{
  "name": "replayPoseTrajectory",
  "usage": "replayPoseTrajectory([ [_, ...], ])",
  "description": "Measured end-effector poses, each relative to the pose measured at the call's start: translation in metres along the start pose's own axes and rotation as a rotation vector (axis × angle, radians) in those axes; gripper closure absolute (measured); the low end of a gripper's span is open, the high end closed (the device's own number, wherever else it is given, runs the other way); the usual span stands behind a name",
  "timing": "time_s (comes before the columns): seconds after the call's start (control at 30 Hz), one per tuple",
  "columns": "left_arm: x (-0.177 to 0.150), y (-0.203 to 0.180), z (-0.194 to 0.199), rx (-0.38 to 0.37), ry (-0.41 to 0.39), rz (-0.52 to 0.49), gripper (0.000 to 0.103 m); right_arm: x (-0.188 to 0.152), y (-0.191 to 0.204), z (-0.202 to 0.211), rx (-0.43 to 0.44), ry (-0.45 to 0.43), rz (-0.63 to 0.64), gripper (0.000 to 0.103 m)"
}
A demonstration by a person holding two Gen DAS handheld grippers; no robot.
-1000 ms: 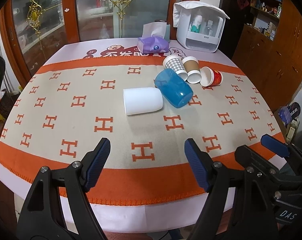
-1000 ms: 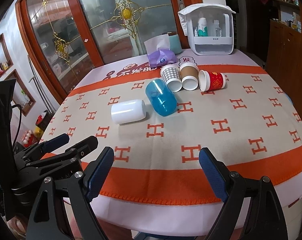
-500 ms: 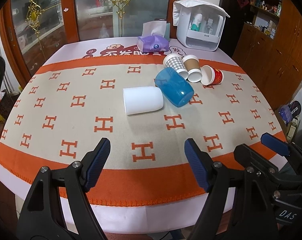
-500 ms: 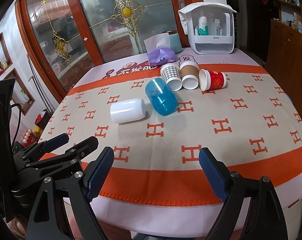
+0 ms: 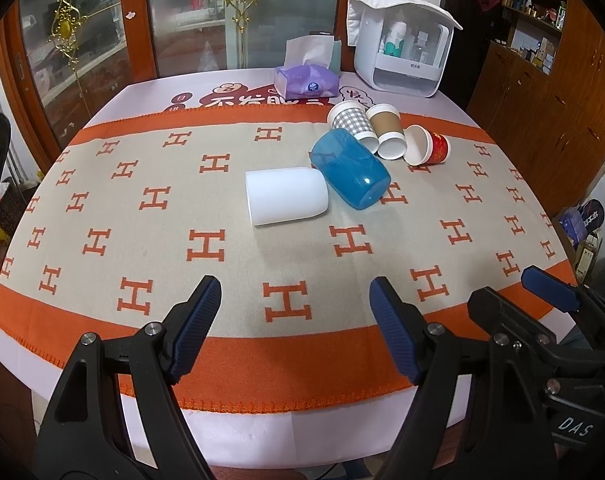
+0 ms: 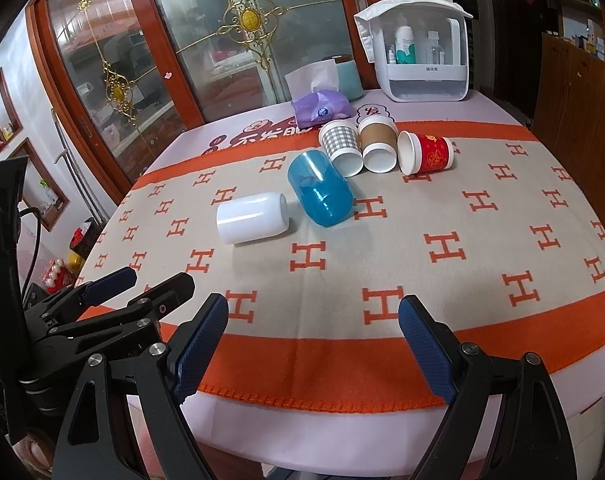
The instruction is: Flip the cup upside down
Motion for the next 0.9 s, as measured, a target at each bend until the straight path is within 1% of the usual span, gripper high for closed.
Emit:
replayPoseTrajectory([
  [0.37,0.001,0.000,-0.010,0.020,0.022,-0.022,0.028,0.001,0.000,-0.014,-0.003,0.020,-0.006,0.015],
  [0.53,0.009,0.006,-0.013,0.039,0.024,-0.040,0.028,0.004,-0.002,-0.021,-0.002,0.029,-0.012,0.015],
  [0.7,0.019,0.014,-0.017,0.038,0.037,-0.055,0.028,0.016,-0.006,-0.030,0.007,0.044,-0.025,0.015],
  [0.9,0.034,0.020,-0.023,0.025,0.062,-0.060,0.028,0.036,-0.006,-0.038,0.006,0.039,-0.019,0.015],
])
Point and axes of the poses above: each gripper's, at about its wrist camera, not at the fingertips, and z roughly against the way its jaws point, y to its left, x to its top, the point moved 8 cm from there along -z, roughly the way its jaws point, and after that the axes turned 9 degrees about -x, right-handed, at the moved point
